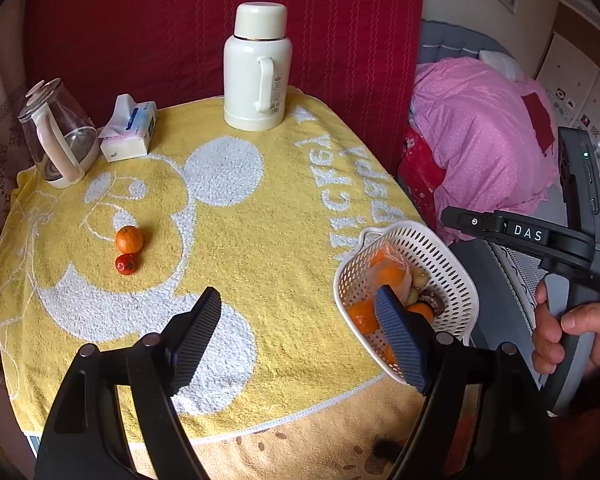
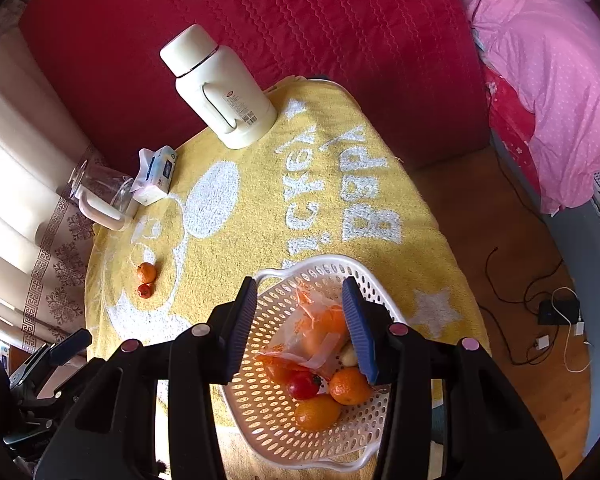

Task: Organize fruits
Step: 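Withdraw both open tools from the basket back over the remaining fruit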

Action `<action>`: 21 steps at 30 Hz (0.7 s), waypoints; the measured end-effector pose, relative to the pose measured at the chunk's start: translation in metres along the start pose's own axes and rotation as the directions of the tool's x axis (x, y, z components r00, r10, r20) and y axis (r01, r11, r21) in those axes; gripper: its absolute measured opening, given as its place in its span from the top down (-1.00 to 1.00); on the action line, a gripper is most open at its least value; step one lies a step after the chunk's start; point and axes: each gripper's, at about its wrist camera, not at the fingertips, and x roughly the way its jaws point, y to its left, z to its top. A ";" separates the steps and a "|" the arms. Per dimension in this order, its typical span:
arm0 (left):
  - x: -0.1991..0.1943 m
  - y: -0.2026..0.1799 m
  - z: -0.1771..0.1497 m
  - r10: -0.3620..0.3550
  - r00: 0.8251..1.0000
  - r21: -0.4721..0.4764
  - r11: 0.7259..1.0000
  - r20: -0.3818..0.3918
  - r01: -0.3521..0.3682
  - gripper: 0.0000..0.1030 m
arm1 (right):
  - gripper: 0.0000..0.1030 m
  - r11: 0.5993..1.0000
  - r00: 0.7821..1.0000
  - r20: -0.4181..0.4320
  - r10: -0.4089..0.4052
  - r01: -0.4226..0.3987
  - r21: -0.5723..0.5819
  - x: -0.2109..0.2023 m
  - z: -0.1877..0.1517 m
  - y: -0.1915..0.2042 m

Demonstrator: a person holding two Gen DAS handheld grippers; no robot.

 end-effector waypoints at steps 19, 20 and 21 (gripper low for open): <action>-0.026 0.084 -0.017 0.051 0.999 -0.106 0.993 0.000 -0.051 -0.53 | -0.08 0.996 1.000 -0.011 0.015 -0.016 -0.091 0.016 -0.027 0.089; -0.028 0.088 -0.018 0.057 0.998 -0.111 0.992 0.001 -0.057 -0.53 | -0.08 0.995 1.000 -0.013 0.017 -0.018 -0.095 0.017 -0.028 0.093; -0.029 0.092 -0.018 0.064 0.998 -0.116 0.991 0.002 -0.063 -0.53 | -0.08 0.995 1.000 -0.015 0.019 -0.021 -0.099 0.018 -0.029 0.097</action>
